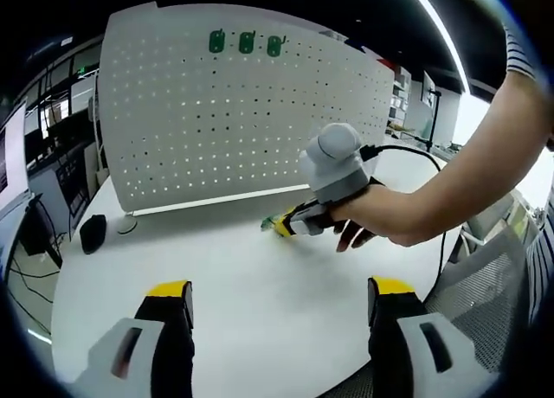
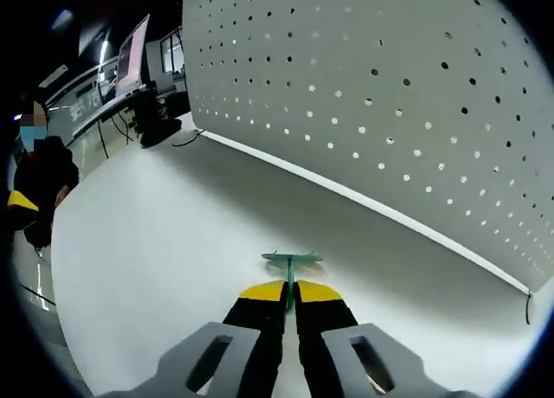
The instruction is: Insert the hook assembly into the mounting plate slot until the hook locks in place.
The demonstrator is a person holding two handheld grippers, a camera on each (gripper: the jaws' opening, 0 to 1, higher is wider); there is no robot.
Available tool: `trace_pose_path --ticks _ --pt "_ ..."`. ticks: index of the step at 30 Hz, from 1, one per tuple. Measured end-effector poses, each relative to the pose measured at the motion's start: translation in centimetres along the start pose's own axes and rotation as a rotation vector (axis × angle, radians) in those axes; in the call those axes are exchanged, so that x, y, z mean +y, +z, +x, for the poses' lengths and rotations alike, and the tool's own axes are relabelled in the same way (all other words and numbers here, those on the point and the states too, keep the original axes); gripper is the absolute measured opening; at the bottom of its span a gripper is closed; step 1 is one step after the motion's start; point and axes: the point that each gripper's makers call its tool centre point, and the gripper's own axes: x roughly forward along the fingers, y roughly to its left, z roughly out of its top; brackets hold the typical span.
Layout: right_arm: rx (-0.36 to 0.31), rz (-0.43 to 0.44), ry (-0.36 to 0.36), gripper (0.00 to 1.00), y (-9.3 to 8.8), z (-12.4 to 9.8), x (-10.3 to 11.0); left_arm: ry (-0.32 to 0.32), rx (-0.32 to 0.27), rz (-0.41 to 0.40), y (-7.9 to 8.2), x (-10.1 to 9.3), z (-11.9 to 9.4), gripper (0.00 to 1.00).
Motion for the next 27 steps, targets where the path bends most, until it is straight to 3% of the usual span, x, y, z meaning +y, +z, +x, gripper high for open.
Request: trace_pose_path --ticks 3,5,6,11,21,23,27 --pt "-0.001 0.036 0.01 0.01 0.1 0.1 -0.1 -0.001 0.002 0.003 0.0 0.0 0.0 0.85" --pt "-0.014 0.179 0.036 0.01 0.4 0.2 0.0 0.001 -0.001 0.004 0.0 0.0 0.0 0.85" --pt "0.008 0.189 0.012 0.01 0.3 0.0 -0.6 0.002 -0.001 0.003 0.0 0.0 0.0 0.85" --pt "-0.005 0.156 0.028 0.0 1.1 -0.4 -0.2 0.007 -0.006 0.002 0.1 0.1 0.0 0.85" --pt "-0.041 0.203 0.031 0.0 2.5 -2.4 -0.5 0.009 -0.013 0.016 0.3 0.0 -0.1 0.84" --pt "-0.05 0.288 0.013 0.0 2.6 -3.0 -0.8 0.009 -0.011 0.02 0.3 0.0 -0.1 0.84" --pt "-0.062 0.29 0.027 0.0 2.7 -4.1 -0.2 0.008 -0.018 0.019 0.4 0.0 -0.1 0.84"
